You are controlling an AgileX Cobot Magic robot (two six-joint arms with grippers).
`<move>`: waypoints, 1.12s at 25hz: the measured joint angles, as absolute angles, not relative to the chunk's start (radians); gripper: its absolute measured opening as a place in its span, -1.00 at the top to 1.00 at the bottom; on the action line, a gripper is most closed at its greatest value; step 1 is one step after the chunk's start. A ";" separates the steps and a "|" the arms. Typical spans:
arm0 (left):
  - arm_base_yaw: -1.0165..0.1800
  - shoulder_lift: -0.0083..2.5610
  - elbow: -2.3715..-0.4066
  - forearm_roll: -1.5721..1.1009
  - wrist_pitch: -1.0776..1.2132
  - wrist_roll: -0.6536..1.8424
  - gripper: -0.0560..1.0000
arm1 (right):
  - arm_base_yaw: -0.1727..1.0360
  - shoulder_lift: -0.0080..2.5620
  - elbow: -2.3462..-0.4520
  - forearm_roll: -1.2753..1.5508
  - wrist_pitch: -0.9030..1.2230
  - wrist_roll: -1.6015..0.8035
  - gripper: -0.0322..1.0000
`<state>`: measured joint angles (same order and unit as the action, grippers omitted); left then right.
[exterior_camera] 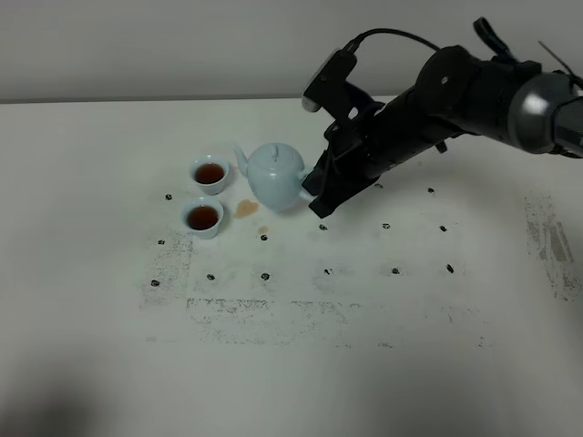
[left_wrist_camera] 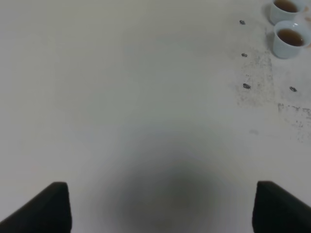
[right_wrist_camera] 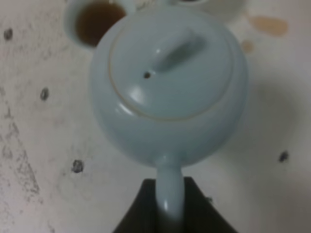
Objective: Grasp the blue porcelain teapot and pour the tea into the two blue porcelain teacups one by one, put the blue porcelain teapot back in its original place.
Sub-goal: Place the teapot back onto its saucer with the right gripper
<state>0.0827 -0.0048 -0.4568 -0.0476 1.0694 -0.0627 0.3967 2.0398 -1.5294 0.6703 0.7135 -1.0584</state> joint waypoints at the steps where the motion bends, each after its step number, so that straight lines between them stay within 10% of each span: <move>1: 0.083 -0.005 -0.457 -0.048 1.069 -0.063 -0.48 | 0.381 2.032 -1.529 0.683 0.719 -1.058 0.85; 28: 0.083 -0.005 -0.457 -0.048 1.069 -0.063 -0.48 | 0.102 2.021 -1.529 0.875 0.787 -1.114 0.85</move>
